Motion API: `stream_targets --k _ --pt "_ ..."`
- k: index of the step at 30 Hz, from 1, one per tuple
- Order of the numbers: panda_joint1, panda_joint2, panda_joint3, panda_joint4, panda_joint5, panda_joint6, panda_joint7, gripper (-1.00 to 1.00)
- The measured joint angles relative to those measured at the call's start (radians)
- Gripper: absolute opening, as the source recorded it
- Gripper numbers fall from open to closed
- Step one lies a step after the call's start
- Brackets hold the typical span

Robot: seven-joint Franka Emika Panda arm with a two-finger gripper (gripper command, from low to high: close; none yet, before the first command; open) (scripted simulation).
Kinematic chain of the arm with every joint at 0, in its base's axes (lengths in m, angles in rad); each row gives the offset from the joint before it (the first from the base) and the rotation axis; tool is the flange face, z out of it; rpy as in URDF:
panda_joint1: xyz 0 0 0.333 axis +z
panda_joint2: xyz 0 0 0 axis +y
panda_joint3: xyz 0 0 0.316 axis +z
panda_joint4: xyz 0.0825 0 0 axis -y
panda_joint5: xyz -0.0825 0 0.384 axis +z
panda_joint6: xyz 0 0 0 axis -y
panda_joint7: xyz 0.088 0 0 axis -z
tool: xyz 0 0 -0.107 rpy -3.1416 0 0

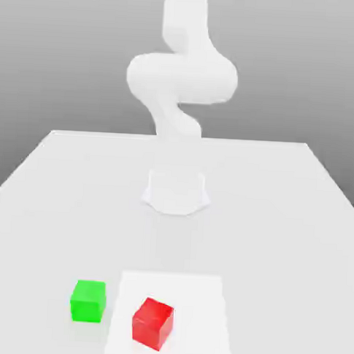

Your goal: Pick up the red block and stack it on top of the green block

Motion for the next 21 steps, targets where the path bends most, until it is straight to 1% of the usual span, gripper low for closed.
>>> stream_targets --k 8,14,21 --pt "-0.065 0.297 0.044 -0.082 -0.035 0.129 0.139 0.0" --pt "-0.096 0.515 0.058 -0.142 -0.056 0.223 0.239 0.0" --pt "-0.112 0.767 0.055 -0.213 -0.044 0.334 0.327 0.0"
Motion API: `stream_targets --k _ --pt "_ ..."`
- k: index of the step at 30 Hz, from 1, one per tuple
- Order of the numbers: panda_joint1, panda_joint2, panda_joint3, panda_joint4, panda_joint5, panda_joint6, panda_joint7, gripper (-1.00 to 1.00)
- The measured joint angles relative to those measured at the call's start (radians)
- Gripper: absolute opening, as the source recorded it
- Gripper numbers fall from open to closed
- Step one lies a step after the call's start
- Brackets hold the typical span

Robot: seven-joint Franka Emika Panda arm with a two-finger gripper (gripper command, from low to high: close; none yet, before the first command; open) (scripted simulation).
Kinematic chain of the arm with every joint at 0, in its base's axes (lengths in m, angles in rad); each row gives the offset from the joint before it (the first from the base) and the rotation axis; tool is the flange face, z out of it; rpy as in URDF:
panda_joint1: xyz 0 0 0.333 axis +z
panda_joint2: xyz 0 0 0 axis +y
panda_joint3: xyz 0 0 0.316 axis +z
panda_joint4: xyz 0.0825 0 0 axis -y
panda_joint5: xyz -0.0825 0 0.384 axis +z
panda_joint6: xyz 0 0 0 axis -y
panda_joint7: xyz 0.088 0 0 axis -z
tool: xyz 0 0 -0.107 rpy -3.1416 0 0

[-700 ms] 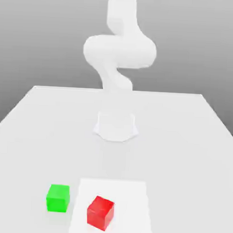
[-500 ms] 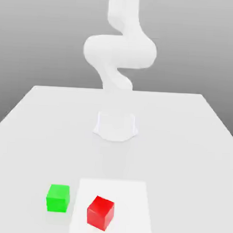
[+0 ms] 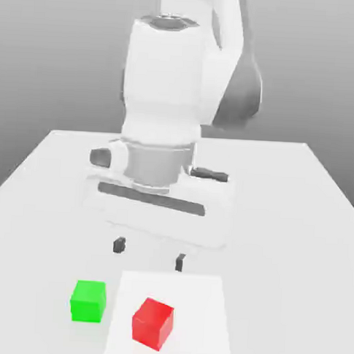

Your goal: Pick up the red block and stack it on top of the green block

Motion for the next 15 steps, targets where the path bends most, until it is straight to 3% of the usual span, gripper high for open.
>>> stream_targets --k 7,8,15 --pt "0.014 0.252 -0.019 -0.002 -0.004 0.176 0.04 0.0" --pt "0.017 0.278 -0.024 0.002 -0.008 0.198 0.044 -1.0" --pt "0.016 0.28 -0.022 0.002 -0.013 0.201 0.048 -1.0"
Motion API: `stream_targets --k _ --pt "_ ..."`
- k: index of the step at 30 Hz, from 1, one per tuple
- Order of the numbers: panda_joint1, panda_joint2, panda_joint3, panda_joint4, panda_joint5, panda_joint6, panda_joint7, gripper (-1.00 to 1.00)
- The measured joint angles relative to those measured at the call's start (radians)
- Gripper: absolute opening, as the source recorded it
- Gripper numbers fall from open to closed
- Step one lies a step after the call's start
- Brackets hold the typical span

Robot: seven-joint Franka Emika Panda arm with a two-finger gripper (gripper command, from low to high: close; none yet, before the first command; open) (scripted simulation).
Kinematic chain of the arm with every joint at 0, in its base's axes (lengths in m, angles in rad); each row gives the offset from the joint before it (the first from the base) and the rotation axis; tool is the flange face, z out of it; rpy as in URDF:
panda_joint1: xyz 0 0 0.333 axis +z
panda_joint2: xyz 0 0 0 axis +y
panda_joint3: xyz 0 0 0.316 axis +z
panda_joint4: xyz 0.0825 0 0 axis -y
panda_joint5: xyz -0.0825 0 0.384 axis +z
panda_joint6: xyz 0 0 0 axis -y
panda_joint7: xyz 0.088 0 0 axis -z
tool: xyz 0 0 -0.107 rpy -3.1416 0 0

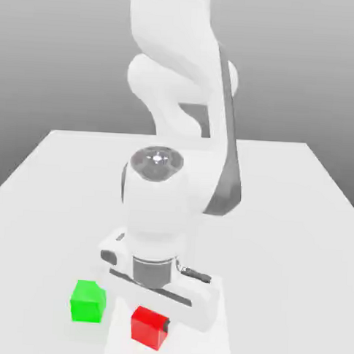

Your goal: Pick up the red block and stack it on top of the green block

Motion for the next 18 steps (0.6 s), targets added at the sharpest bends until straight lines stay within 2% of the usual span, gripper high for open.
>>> stream_targets --k 6,12,14,18 --pt "-0.026 -0.186 0.012 -0.034 0.034 -0.153 -0.041 -1.0" --pt "-0.196 -0.333 -0.07 -0.11 0.054 -0.224 -0.222 -1.0" --pt "-0.269 -0.313 -0.06 -0.119 0.063 -0.194 -0.253 -1.0" --pt "-0.245 -0.184 -0.04 -0.117 0.059 -0.067 -0.258 -1.0"
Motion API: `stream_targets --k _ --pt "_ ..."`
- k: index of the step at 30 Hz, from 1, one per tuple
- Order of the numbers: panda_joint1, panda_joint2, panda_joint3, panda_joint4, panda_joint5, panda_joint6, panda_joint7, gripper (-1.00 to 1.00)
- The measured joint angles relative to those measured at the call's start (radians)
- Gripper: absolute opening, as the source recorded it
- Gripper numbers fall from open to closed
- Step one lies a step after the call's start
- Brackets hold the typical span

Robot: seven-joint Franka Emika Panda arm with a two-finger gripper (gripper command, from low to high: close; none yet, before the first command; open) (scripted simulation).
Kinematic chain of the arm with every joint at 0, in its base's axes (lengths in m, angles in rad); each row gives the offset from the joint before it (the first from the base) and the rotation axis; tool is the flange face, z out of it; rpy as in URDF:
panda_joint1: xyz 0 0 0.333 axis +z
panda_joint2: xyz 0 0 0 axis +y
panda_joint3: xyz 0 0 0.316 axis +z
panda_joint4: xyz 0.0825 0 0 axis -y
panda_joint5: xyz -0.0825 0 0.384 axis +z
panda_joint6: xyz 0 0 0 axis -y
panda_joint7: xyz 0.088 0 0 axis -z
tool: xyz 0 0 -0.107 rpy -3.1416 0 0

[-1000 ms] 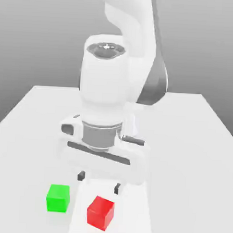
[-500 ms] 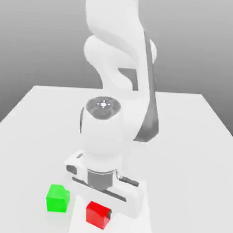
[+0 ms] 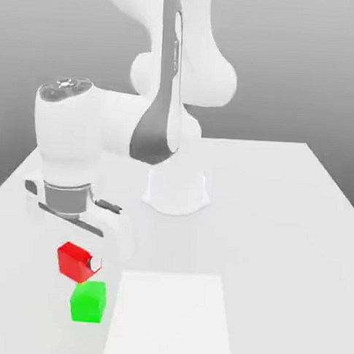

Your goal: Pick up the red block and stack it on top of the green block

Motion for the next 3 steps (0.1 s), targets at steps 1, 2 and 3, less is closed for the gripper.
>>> stream_targets --k 1,2,3 --pt "0.0 0.02 0.0 0.001 -0.001 0.019 0.001 1.0" --pt "0.0 0.02 0.0 0.001 -0.001 0.019 0.001 1.0" --pt "0.0 0.02 0.0 0.001 -0.001 0.019 0.001 1.0"
